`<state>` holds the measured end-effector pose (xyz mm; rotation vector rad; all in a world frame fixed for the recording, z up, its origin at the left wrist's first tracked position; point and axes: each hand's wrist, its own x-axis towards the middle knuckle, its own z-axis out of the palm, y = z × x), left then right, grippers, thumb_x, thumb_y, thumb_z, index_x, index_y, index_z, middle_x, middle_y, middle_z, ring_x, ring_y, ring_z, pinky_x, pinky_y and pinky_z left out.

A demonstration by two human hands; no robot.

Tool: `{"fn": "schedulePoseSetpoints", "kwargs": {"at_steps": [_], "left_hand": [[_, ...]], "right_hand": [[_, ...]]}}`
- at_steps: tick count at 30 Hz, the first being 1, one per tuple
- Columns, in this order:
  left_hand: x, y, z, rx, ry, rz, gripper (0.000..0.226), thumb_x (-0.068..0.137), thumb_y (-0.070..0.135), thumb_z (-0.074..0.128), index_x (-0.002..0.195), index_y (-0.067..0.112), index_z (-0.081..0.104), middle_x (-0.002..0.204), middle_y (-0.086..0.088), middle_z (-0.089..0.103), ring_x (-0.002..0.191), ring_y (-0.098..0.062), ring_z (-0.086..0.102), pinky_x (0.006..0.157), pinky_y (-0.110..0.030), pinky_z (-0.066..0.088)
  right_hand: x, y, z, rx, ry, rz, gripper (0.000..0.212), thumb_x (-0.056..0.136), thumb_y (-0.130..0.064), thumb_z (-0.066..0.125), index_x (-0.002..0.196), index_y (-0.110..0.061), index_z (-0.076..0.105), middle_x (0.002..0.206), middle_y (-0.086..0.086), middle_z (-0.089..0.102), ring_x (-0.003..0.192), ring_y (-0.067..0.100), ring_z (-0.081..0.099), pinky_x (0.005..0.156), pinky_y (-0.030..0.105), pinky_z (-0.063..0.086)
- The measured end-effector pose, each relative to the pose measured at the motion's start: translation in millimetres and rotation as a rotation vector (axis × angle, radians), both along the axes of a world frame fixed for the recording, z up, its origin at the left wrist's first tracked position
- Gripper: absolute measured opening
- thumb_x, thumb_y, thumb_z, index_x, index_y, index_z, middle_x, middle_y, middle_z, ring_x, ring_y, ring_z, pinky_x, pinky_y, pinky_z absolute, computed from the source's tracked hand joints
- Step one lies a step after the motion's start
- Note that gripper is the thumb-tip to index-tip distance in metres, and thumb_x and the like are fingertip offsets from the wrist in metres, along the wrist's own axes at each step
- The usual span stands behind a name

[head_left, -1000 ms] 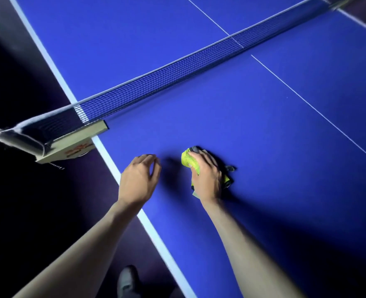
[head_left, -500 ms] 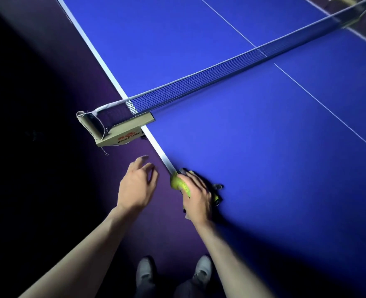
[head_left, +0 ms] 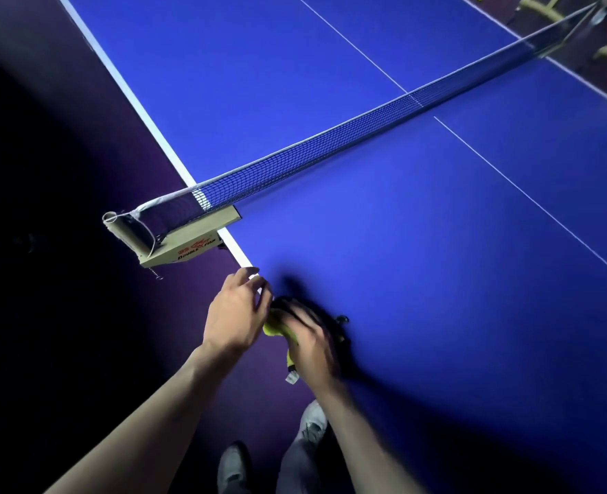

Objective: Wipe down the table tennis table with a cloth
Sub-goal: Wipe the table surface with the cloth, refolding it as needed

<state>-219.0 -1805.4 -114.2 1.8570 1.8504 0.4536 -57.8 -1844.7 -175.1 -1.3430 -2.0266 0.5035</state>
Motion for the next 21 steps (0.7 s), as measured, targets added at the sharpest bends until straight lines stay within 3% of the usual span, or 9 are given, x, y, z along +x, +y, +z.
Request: {"fn": "schedulePoseSetpoints", "kwargs": {"at_steps": [5, 9, 16, 19, 21], "left_hand": [[23, 35, -11, 0.009, 0.026, 0.003, 0.022, 0.102, 0.036, 0.052, 0.105, 0.023, 0.07, 0.138, 0.009, 0.056, 0.117, -0.02, 0.056, 0.077, -0.038, 0.054], [51, 67, -20, 0.049, 0.055, 0.005, 0.025, 0.104, 0.037, 0.052, 0.113, 0.027, 0.073, 0.135, 0.011, 0.061, 0.122, -0.02, 0.053, 0.077, -0.038, 0.053], [122, 131, -37, 0.064, 0.085, -0.05, 0.039, 0.102, 0.042, 0.041, 0.119, 0.024, 0.071, 0.13, 0.005, 0.065, 0.117, -0.027, 0.057, 0.081, -0.042, 0.054], [159, 160, -37, 0.061, 0.096, -0.098, 0.055, 0.098, 0.049, 0.028, 0.124, 0.023, 0.069, 0.137, 0.004, 0.062, 0.125, -0.026, 0.055, 0.092, -0.043, 0.051], [183, 180, -39, 0.003, 0.086, -0.137, 0.061, 0.098, 0.052, 0.023, 0.14, 0.028, 0.059, 0.15, 0.005, 0.054, 0.138, -0.023, 0.047, 0.106, -0.043, 0.045]], "right_hand": [[12, 47, -21, -0.049, -0.023, -0.206, 0.035, 0.092, -0.013, 0.058, 0.122, -0.02, 0.074, 0.134, -0.002, 0.067, 0.127, 0.018, 0.062, 0.111, 0.029, 0.045], [47, 87, -24, -0.067, -0.072, -0.219, 0.047, 0.092, -0.011, 0.047, 0.131, -0.025, 0.071, 0.142, -0.006, 0.063, 0.132, 0.02, 0.059, 0.114, 0.034, 0.044], [128, 154, -29, -0.021, -0.112, -0.265, 0.057, 0.088, -0.003, 0.047, 0.135, -0.026, 0.069, 0.145, -0.008, 0.062, 0.131, 0.02, 0.06, 0.111, 0.039, 0.047], [162, 182, -32, -0.027, -0.121, -0.305, 0.055, 0.09, -0.005, 0.05, 0.137, -0.027, 0.068, 0.145, -0.007, 0.062, 0.129, 0.022, 0.062, 0.109, 0.04, 0.049], [185, 200, -32, -0.042, -0.125, -0.33, 0.055, 0.091, -0.008, 0.048, 0.138, -0.028, 0.067, 0.145, -0.007, 0.062, 0.13, 0.022, 0.061, 0.109, 0.04, 0.049]]}}
